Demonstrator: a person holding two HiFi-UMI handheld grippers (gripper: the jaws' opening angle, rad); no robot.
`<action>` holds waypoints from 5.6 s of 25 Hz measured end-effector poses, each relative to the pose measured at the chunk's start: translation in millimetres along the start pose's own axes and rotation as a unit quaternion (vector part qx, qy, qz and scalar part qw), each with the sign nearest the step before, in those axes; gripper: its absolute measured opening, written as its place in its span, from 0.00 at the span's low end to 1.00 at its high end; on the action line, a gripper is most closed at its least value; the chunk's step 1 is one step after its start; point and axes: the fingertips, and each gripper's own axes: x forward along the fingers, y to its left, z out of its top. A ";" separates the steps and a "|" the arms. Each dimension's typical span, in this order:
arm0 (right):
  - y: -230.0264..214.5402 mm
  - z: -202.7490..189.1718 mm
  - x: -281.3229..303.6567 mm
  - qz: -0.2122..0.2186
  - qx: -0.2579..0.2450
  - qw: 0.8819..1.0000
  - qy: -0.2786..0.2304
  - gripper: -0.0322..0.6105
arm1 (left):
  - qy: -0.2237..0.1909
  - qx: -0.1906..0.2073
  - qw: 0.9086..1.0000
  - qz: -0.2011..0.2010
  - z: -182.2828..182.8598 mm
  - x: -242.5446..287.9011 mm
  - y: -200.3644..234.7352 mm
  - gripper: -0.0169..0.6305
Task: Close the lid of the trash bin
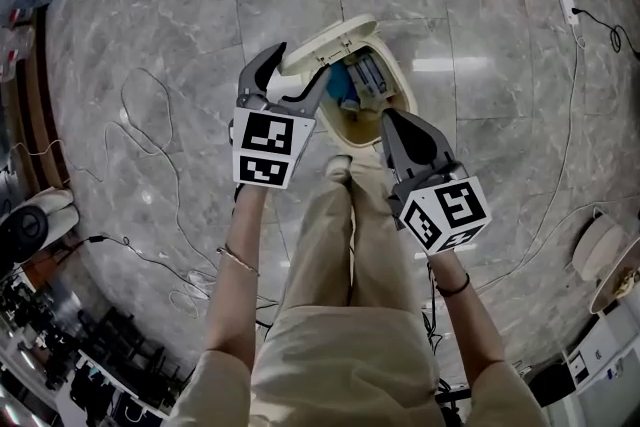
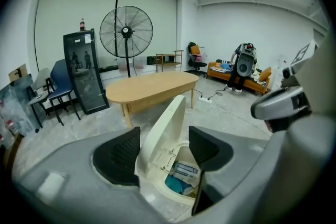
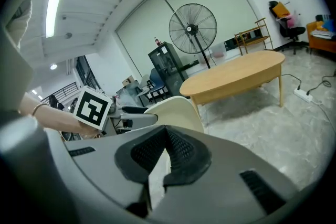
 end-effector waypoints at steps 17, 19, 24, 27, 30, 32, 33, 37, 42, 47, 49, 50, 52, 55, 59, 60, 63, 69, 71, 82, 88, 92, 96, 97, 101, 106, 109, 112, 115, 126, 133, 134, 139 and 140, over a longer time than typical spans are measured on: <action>1.6 -44.1 -47.5 -0.054 0.048 0.997 -0.019 0.06 | 0.031 0.080 0.996 -0.026 -20.4 -9.8 -41.5 0.48; 1.7 -48.6 -54.5 -0.058 0.052 0.997 -0.021 0.06 | 0.033 0.082 0.996 -0.028 -21.7 -11.0 -46.6 0.48; 2.4 -56.3 -67.5 -0.071 0.072 0.994 -0.032 0.06 | 0.042 0.093 0.994 -0.036 -28.0 -13.3 -56.8 0.48; 1.5 -59.8 -73.7 -0.080 0.078 0.993 -0.040 0.06 | 0.043 0.096 0.993 -0.043 -32.0 -14.0 -64.1 0.48; 2.5 -64.5 -81.1 -0.088 0.092 0.991 -0.049 0.06 | 0.044 0.097 0.993 -0.057 -37.4 -16.8 -73.5 0.48; 2.4 -66.5 -86.9 -0.094 0.100 0.989 -0.057 0.06 | 0.045 0.100 0.992 -0.068 -40.9 -18.2 -80.8 0.48; 2.3 -67.8 -89.6 -0.098 0.102 0.988 -0.061 0.06 | 0.046 0.102 0.991 -0.073 -42.9 -18.8 -84.6 0.48; 6.1 -76.2 -98.1 -0.105 0.113 0.986 -0.070 0.06 | 0.049 0.107 0.989 -0.087 -50.8 -21.5 -97.9 0.48; 10.5 -89.3 -103.5 -0.110 0.121 0.984 -0.070 0.06 | 0.053 0.114 0.987 -0.098 -55.6 -22.5 -109.3 0.48; 16.2 -95.1 -106.5 -0.109 0.124 0.984 -0.073 0.06 | 0.064 0.118 0.985 -0.113 -63.2 -23.8 -119.1 0.48; 16.3 -98.1 -108.9 -0.110 0.126 0.983 -0.072 0.06 | 0.072 0.114 0.983 -0.125 -67.6 -23.8 -125.5 0.48; 15.6 -100.3 -110.3 -0.111 0.128 0.983 -0.072 0.06 | 0.076 0.109 0.982 -0.132 -70.3 -23.8 -129.3 0.48; 13.3 -104.7 -113.4 -0.114 0.133 0.982 -0.072 0.06 | 0.082 0.095 0.981 -0.145 -75.5 -23.4 -136.1 0.48; 8.9 -110.3 -118.3 -0.116 0.139 0.981 -0.075 0.06 | 0.089 0.079 0.981 -0.154 -83.5 -21.4 -145.0 0.48; 1.0 -121.9 -124.9 -0.123 0.139 0.980 -0.069 0.06 | 0.100 0.071 0.979 -0.164 -97.6 -17.5 -159.6 0.48; -0.1 -124.4 -126.1 -0.122 0.139 0.980 -0.068 0.06 | 0.104 0.068 0.978 -0.166 -101.8 -16.6 -163.0 0.48; -4.9 -129.6 -127.7 -0.119 0.135 0.981 -0.067 0.06 | 0.114 0.055 0.976 -0.175 -114.4 -12.1 -171.7 0.47; -21.0 -141.3 -128.7 -0.118 0.134 0.982 -0.061 0.06 | 0.130 0.021 0.974 -0.182 -137.4 -0.3 -183.6 0.44; -26.4 -145.7 -128.4 -0.118 0.135 0.982 -0.060 0.06 | 0.133 0.016 0.975 -0.180 -142.9 3.7 -186.0 0.42; -38.6 -159.9 -114.9 -0.098 0.133 0.985 -0.042 0.06 | 0.148 -0.022 0.973 -0.176 -164.7 20.4 -190.7 0.35; -48.8 -163.2 -106.3 -0.094 0.130 0.986 -0.035 0.06 | 0.161 -0.031 0.972 -0.166 -177.2 30.9 -186.7 0.25; -55.6 -166.2 -103.4 -0.095 0.130 0.986 -0.030 0.06 | 0.171 -0.026 0.973 -0.156 -186.5 38.2 -185.7 0.19; -62.1 -169.2 -100.7 -0.097 0.134 0.986 -0.026 0.06 | 0.173 -0.014 0.973 -0.151 -192.8 43.7 -186.4 0.13; -64.1 -168.9 -99.8 -0.097 0.135 0.986 -0.026 0.06 | 0.174 -0.010 0.973 -0.151 -194.0 45.2 -186.9 0.11; -68.7 -163.9 -97.1 -0.098 0.136 0.985 -0.030 0.06 | 0.181 0.008 0.972 -0.147 -199.8 49.1 -186.6 0.09; -75.1 -163.2 -97.4 -0.104 0.140 0.984 -0.030 0.06 | 0.186 0.021 0.971 -0.146 -202.9 52.4 -185.9 0.07; -77.5 -163.9 -97.7 -0.108 0.143 0.983 -0.031 0.06 | 0.184 0.041 0.970 -0.151 -204.2 53.0 -186.3 0.06; -77.0 -162.8 -96.4 -0.108 0.144 0.983 -0.034 0.06 | 0.182 0.052 0.971 -0.150 -203.9 54.7 -186.0 0.06; -75.1 -163.0 -97.1 -0.107 0.143 0.983 -0.034 0.06 | 0.185 0.057 0.970 -0.147 -206.9 53.6 -185.4 0.06; -76.9 -158.2 -102.2 -0.110 0.139 0.983 -0.039 0.06 | 0.185 0.054 0.971 -0.139 -210.7 56.9 -186.3 0.06; -68.2 -136.6 -112.5 -0.106 0.127 0.985 -0.044 0.06 | 0.129 0.025 0.983 -0.126 -179.2 40.8 -183.7 0.06; -65.6 -132.1 -114.1 -0.105 0.126 0.985 -0.045 0.06 | 0.120 0.018 0.985 -0.124 -172.9 36.1 -183.9 0.06; -47.9 -107.2 -121.2 -0.094 0.104 0.989 -0.042 0.06 | 0.086 -0.004 0.989 -0.119 -142.6 6.5 -184.8 0.06; -43.8 -101.5 -121.9 -0.091 0.097 0.990 -0.042 0.06 | 0.081 -0.008 0.990 -0.117 -137.8 0.6 -183.5 0.06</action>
